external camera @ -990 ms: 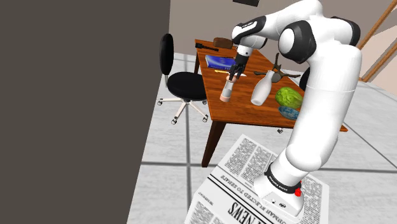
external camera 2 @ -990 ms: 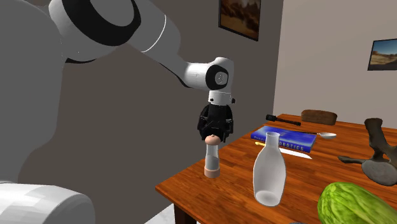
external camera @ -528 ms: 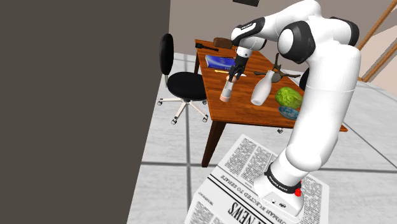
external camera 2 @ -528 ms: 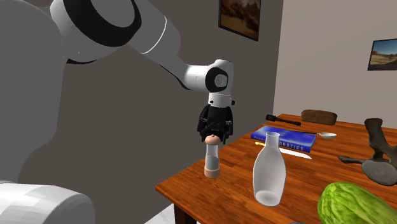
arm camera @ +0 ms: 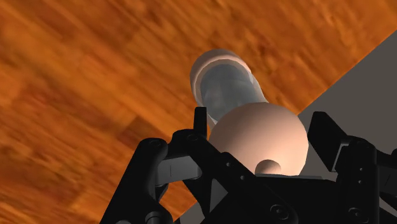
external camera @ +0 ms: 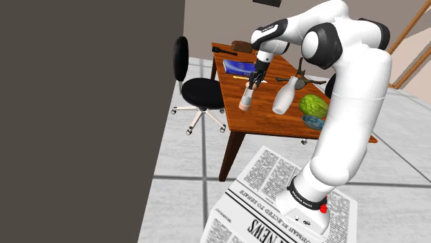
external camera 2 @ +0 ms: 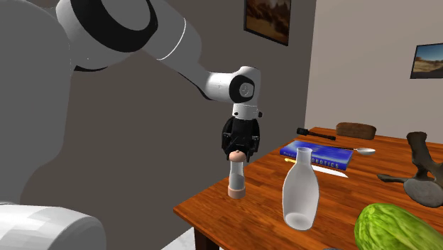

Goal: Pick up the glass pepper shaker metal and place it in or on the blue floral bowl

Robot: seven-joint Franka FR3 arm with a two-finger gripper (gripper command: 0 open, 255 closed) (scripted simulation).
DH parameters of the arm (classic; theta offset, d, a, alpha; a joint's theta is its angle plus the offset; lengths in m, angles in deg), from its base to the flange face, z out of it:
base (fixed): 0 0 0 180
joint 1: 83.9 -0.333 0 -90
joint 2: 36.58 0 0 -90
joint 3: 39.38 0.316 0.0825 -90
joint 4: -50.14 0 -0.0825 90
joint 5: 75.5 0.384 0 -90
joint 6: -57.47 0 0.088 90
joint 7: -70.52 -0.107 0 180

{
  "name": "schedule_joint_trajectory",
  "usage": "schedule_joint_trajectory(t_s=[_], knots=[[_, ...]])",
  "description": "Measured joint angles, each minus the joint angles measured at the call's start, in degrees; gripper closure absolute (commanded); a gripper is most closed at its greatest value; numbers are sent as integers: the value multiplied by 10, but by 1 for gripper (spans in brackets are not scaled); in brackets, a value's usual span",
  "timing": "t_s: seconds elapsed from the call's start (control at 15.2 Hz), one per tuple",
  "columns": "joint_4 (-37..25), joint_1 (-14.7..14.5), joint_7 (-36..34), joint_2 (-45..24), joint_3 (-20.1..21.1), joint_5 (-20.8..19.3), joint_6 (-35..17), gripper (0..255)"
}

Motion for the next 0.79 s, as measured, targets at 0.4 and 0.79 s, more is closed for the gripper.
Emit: schedule_joint_trajectory(t_s=[0.4,0.79], knots=[[-5,-1,-2,4,-1,-3,8,255],[-31,-2,-12,16,-5,-13,44,255]])
